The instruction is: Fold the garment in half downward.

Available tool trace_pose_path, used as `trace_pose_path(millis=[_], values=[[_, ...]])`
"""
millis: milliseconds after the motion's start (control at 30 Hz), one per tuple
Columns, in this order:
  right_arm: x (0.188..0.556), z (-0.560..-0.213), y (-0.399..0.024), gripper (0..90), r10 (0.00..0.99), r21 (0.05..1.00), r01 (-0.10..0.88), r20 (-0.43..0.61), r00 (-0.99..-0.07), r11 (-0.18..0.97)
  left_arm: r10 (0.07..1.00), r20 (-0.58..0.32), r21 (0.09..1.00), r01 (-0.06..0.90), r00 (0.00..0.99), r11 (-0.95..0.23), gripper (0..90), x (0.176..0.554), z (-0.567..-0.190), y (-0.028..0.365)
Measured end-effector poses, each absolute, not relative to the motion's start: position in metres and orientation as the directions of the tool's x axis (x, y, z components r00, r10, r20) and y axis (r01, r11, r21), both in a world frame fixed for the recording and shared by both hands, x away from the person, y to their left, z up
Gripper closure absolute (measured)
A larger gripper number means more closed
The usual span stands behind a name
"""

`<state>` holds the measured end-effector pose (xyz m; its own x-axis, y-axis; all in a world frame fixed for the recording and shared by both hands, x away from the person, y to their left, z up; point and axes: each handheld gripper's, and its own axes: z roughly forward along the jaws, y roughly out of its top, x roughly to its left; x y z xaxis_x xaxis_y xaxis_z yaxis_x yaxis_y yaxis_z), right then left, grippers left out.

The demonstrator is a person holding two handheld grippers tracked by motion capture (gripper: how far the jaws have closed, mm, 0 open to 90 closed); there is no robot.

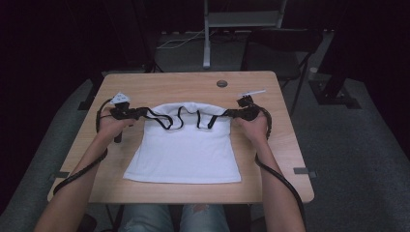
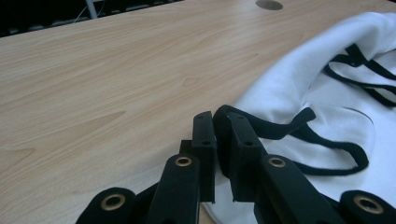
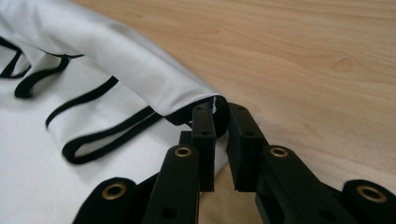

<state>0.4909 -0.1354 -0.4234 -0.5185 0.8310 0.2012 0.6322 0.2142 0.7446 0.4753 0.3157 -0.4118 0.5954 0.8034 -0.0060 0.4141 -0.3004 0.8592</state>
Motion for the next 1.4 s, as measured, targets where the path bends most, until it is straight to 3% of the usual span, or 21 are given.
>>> trace_pose_path(millis=[667, 1400], values=[[0.434, -0.393, -0.126, 82.4, 0.745, 0.795, 0.468, 0.031, -0.666, 0.386, 0.741, 0.149, 0.868, 0.272, 0.655, -0.415, 83.1, 0.436, -0.395, 0.318], [0.408, -0.395, -0.125, 82.5, 0.71, 0.796, 0.437, 0.013, -0.704, 0.42, 0.696, 0.202, 0.856, 0.222, 0.688, -0.468, 83.1, 0.407, -0.394, 0.323]])
